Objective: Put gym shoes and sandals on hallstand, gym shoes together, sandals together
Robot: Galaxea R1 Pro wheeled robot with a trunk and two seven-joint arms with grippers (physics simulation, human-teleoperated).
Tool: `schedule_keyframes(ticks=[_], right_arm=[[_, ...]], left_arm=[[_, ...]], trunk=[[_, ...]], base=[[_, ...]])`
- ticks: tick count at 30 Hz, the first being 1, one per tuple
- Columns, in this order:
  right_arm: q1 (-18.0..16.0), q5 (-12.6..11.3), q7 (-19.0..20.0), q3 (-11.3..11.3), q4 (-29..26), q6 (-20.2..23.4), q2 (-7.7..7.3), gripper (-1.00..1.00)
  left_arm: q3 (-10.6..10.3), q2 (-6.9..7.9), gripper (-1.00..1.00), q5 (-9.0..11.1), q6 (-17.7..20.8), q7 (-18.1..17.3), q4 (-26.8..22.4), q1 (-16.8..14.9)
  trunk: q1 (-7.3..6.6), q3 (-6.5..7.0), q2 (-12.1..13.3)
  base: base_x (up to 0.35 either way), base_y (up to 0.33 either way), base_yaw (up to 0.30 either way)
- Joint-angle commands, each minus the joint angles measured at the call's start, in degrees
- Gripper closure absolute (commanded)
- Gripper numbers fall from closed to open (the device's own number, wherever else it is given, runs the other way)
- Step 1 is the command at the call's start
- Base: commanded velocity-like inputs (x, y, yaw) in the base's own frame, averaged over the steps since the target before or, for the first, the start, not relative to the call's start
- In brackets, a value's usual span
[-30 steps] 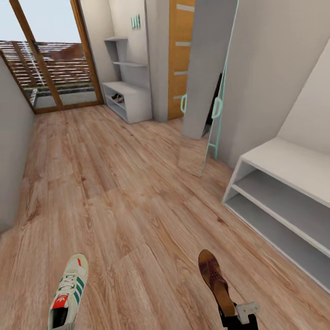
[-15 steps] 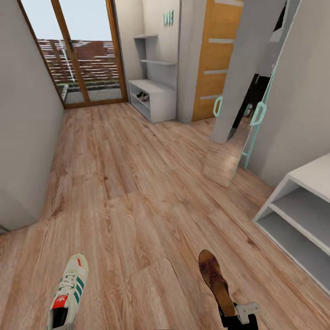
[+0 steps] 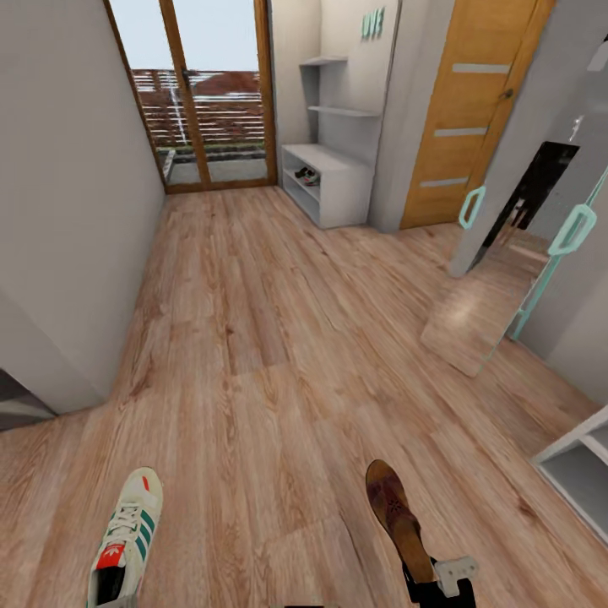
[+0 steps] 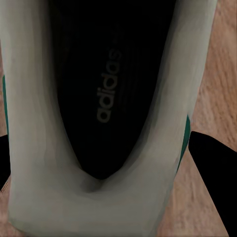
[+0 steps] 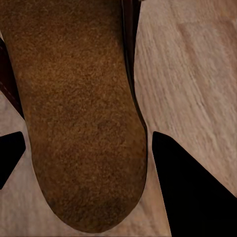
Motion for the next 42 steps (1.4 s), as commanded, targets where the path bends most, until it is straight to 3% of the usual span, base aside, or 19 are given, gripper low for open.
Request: schedule_keyframes(ticks=[1,12,23,42], right_arm=[[0.0,0.2,0.6,-0.5,0.0,-0.2,0.05,1.00],[0.0,0.2,0.6,-0.5,0.0,-0.2,0.05,1.00],[0.0,0.4,0.8,-0.5,0.0,-0.4,-0.54,1.00],[0.0,0.3,0.7,-0.5,-0.1,-0.3,-0.18,1.00]], left_arm=[[0.1,0.00,1.00,0.3,-0.2,-0.2,0.1,-0.1],[0.1,0.00,1.00,0.3,-0.2,-0.2,0.1,-0.1],[0.1,0.00,1.00,0.3,-0.2,-0.2,0.2,-0.1],[0.1,0.00,1.00,0.3,-0.2,-0.2,0.2,-0.1]], trunk=[[0.02,-0.08,0.0],[0.02,-0.46,0.0],[0.02,-0.49,0.0],[0.02,-0.49,0.0]], base=[[0.336,0.005,0.277],[0.337,0.001,0.244],[0.338,0.000,0.018],[0.338,0.000,0.010]])
